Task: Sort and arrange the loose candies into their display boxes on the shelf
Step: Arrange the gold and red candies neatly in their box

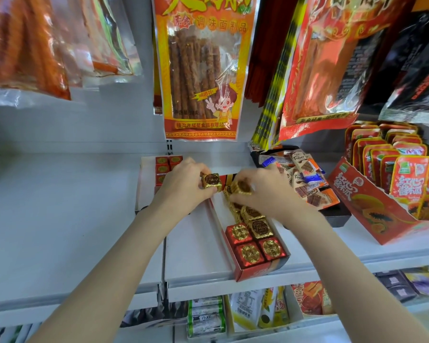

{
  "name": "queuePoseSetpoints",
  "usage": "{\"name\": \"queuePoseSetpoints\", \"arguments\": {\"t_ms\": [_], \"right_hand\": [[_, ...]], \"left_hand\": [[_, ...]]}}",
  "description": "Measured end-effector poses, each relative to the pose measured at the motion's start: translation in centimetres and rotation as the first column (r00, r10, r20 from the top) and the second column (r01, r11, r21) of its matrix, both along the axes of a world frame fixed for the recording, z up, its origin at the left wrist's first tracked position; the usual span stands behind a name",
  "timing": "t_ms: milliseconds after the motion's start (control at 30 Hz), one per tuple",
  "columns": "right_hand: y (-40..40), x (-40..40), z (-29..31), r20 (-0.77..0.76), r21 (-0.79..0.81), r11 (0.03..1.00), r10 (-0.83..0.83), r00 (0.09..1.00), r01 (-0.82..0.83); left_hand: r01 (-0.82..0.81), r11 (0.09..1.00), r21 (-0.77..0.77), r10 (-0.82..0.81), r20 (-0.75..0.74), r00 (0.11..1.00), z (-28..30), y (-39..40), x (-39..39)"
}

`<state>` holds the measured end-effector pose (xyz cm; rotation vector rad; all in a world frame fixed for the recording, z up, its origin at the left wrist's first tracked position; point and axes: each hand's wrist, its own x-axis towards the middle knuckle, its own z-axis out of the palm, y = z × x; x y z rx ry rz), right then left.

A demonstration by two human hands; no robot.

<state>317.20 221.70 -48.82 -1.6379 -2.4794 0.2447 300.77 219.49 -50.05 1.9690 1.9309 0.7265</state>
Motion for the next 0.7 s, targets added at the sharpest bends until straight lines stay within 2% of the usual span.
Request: {"name": "queuePoseSetpoints", "arguments": {"t_ms": [33,100,200,333,433,600,700], "right_hand": [[0.4,0.6,0.6,-0.116,-0.028,1.000,0.001,0.993,-0.005],[1.0,2.1,1.8,-0.253,-0.063,0.997,0.026,0.967,-0.043],[1.1,3.0,2.2,-0.304,-0.136,0.981,0.089,0.948,-0.135],[1.0,2.0,0.8,-0.266,-0.148,0.957,0.205,0.942,-0.250],[1.0,1.3,0.1,-0.155,-0.160,0.937,0.286,0.945,-0.310],[1.1,1.2,-0.2,0.026,-0.227,0.935,0.285,0.958,-0.272],[0.9,1.1,-0.1,-0.031,-0.261,0.922,0.289,0.957,-0.287]], "left_hand": [[0.003,1.000,0.000,-0.003,0.005,1.000,0.0,0.0,0.0],[0.007,1.000,-0.003,-0.007,0.009,1.000,0.0,0.0,0.0],[0.013,1.000,-0.005,-0.013,0.008,1.000,0.0,0.0,0.0],[0.015,1.000,0.001,-0.015,0.009,1.000,-0.1,0.0,0.1],[0.013,1.000,0.007,-0.013,0.013,1.000,0.0,0.0,0.2],[0.017,1.000,0.009,-0.017,0.015,1.000,-0.1,0.1,0.1],[0.013,1.000,0.009,-0.013,0.007,1.000,-0.1,0.1,0.1]]}}
